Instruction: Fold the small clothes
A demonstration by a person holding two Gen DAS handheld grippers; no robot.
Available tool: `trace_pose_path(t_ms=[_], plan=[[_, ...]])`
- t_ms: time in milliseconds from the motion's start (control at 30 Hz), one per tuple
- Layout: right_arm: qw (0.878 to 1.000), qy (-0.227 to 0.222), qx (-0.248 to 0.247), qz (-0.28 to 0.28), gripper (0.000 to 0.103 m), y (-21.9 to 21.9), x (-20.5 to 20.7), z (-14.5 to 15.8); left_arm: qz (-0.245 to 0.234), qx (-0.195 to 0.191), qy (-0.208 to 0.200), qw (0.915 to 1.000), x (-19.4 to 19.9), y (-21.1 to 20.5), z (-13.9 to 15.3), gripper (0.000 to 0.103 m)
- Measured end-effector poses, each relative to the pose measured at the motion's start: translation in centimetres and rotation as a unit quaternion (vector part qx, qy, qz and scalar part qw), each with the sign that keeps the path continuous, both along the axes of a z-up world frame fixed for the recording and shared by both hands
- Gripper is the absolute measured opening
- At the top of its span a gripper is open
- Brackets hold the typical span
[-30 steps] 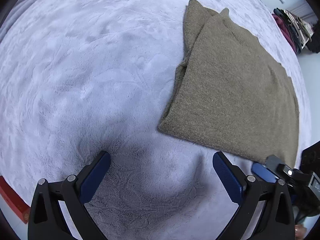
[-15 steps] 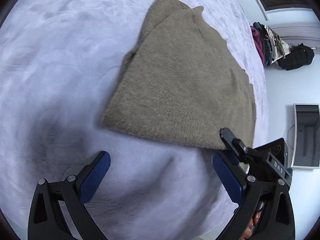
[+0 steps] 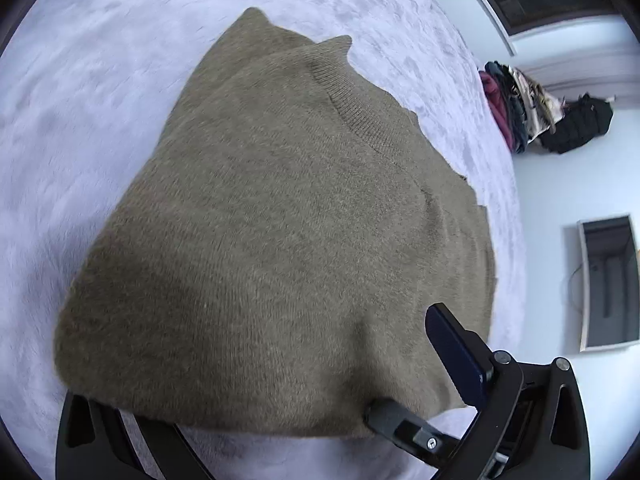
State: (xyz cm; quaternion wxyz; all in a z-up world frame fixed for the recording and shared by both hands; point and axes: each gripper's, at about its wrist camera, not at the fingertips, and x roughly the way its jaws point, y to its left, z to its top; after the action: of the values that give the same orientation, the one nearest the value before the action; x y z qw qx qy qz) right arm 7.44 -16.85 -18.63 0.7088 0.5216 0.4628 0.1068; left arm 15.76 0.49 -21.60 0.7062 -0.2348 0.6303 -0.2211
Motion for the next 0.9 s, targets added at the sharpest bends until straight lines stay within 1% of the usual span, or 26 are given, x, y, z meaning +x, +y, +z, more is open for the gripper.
trace_pose_path(t_ms=[100, 167, 200, 233, 267, 300, 333, 367, 400, 433, 467, 500, 533, 567, 600, 633, 700, 767, 800, 833, 867, 900], plan=[[1.0, 0.008, -0.008, 0.014, 0.012, 0.1, -0.1, -0.1, -0.012, 0.065, -0.022, 0.9976, 0.4, -0.4, 0.2, 0.102], [0.999, 0.01, -0.018, 0.029, 0.012, 0.1, -0.3, 0.1, -0.016, 0.101, -0.038, 0.994, 0.7, -0.2, 0.4, 0.09], [0.999, 0.01, -0.025, 0.039, 0.012, 0.0, -0.5, 0.3, -0.02, 0.121, -0.043, 0.9915, 0.8, -0.2, 0.5, 0.078], [0.998, 0.012, -0.035, 0.05, 0.013, -0.2, -0.7, 0.5, -0.025, 0.139, -0.049, 0.9888, 0.9, 0.1, 0.5, 0.065], [0.997, 0.014, -0.047, 0.061, 0.014, -0.4, -0.9, 0.8, -0.031, 0.149, -0.055, 0.9868, 0.9, 0.0, 0.5, 0.056], [0.995, 0.019, -0.062, 0.069, 0.014, -0.8, -1.1, 1.2, -0.041, 0.156, -0.064, 0.9848, 1.0, 0.0, 0.6, 0.042], [0.994, 0.023, -0.074, 0.074, 0.014, -1.2, -1.3, 1.7, -0.049, 0.163, -0.073, 0.9827, 1.0, -0.1, 0.8, 0.035], [0.993, 0.027, -0.085, 0.077, 0.014, -1.6, -1.4, 2.1, -0.055, 0.17, -0.084, 0.9803, 0.9, 0.0, 1.0, 0.032], [0.992, 0.029, -0.096, 0.077, 0.014, -2.1, -1.5, 2.8, -0.065, 0.183, -0.1, 0.9757, 0.7, -0.2, 1.3, 0.027], [0.991, 0.028, -0.109, 0.076, 0.014, -2.7, -1.4, 3.6, -0.08, 0.202, -0.12, 0.9686, 0.4, -0.6, 1.7, 0.027], [0.989, 0.026, -0.123, 0.077, 0.014, -3.2, -1.2, 4.5, -0.096, 0.223, -0.144, 0.9594, -0.2, -1.0, 2.1, 0.027], [0.987, 0.021, -0.14, 0.08, 0.017, -3.7, -0.7, 5.5, -0.112, 0.243, -0.169, 0.9487, -0.7, -1.6, 2.4, 0.027], [0.984, 0.018, -0.155, 0.085, 0.024, -4.1, 0.0, 6.4, -0.128, 0.262, -0.195, 0.9365, -1.4, -2.2, 2.6, 0.025], [0.981, 0.016, -0.17, 0.092, 0.052, -4.4, 0.9, 7.2, -0.144, 0.28, -0.22, 0.9235, -2.0, -2.8, 2.8, 0.025], [0.977, 0.013, -0.187, 0.102, 0.08, -4.6, 2.3, 8.2, -0.161, 0.297, -0.245, 0.9088, -2.7, -3.3, 3.0, 0.025], [0.974, 0.007, -0.196, 0.112, 0.083, -4.6, 3.5, 9.0, -0.178, 0.31, -0.269, 0.8944, -3.3, -3.8, 3.2, 0.025], [0.967, -0.009, -0.202, 0.153, 0.083, -3.9, 6.7, 10.3, -0.199, 0.32, -0.302, 0.8757, -4.0, -4.4, 3.7, 0.025], [0.958, -0.004, -0.195, 0.211, 0.084, -2.2, 10.4, 10.9, -0.223, 0.329, -0.333, 0.8552, -4.8, -4.6, 3.8, 0.025], [0.951, 0.001, -0.191, 0.243, 0.084, -0.9, 12.5, 11.0, -0.231, 0.336, -0.343, 0.8466, -5.1, -4.8, 3.8, 0.025], [0.944, 0.011, -0.192, 0.269, 0.084, 0.4, 14.2, 11.0, -0.242, 0.344, -0.355, 0.8352, -5.5, -4.9, 3.6, 0.025], [0.934, 0.022, -0.201, 0.295, 0.084, 1.7, 16.0, 10.9, -0.25, 0.348, -0.362, 0.8277, -5.8, -5.1, 3.4, 0.025], [0.923, 0.032, -0.214, 0.318, 0.084, 3.1, 17.5, 10.8, -0.254, 0.35, -0.367, 0.8234, -6.0, -5.2, 3.4, 0.025]])
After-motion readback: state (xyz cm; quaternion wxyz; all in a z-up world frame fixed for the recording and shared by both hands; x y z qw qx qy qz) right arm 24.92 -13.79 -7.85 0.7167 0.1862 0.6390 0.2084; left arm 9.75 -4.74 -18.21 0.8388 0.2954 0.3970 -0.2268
